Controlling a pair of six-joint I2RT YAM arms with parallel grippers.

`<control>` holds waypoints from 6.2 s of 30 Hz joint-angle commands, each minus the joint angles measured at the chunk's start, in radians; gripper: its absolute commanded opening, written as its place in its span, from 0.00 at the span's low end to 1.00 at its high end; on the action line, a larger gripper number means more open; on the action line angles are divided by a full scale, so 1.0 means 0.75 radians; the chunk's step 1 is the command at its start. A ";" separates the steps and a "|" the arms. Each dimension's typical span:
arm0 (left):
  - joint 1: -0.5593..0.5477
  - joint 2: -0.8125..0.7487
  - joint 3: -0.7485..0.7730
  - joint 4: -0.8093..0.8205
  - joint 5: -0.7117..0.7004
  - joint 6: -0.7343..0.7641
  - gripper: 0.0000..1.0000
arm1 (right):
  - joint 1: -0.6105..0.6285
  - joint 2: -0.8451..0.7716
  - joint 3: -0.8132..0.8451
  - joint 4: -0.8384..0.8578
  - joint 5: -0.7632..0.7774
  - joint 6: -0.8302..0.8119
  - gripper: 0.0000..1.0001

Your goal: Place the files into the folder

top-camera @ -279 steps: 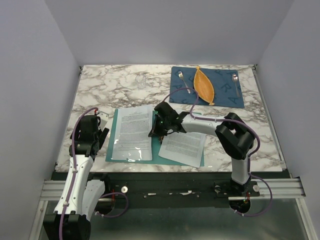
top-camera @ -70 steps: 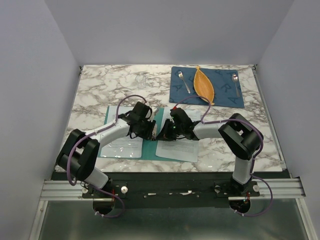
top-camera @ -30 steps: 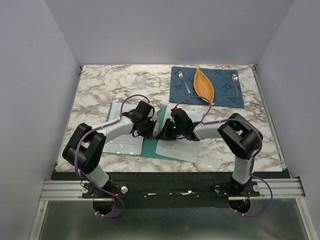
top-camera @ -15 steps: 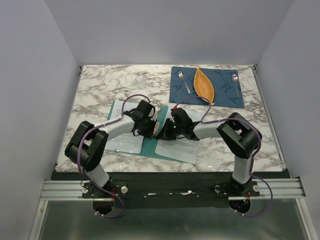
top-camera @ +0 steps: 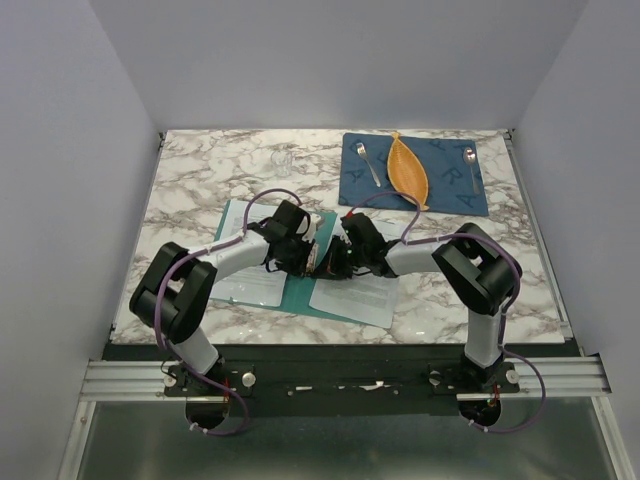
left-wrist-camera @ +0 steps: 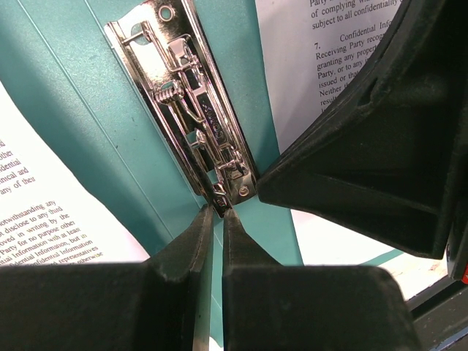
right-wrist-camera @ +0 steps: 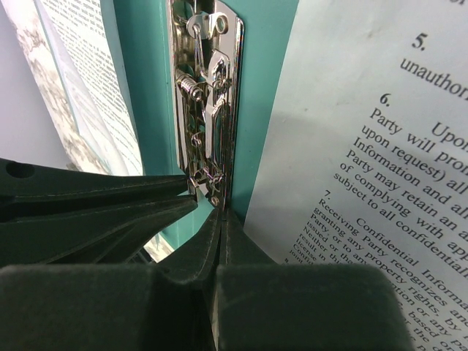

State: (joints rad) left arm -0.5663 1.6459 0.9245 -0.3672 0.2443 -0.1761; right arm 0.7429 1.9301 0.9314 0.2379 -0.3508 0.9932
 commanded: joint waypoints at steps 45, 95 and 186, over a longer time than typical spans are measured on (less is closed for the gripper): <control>0.393 -0.135 0.168 -0.175 0.098 0.337 0.03 | -0.019 -0.158 0.020 -0.268 0.079 -0.346 0.24; 0.538 -0.219 0.362 -0.452 -0.082 0.546 0.00 | -0.166 -0.127 0.477 -0.520 0.048 -0.529 0.47; 0.479 0.053 0.117 -0.345 -0.395 0.677 0.00 | 0.247 0.000 0.053 0.362 0.459 0.263 0.01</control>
State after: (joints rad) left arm -0.2050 1.6997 1.0229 -0.5739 -0.0452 0.3359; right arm 0.9264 1.9068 0.9463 0.4744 -0.0727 1.1400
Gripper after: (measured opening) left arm 0.011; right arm 0.012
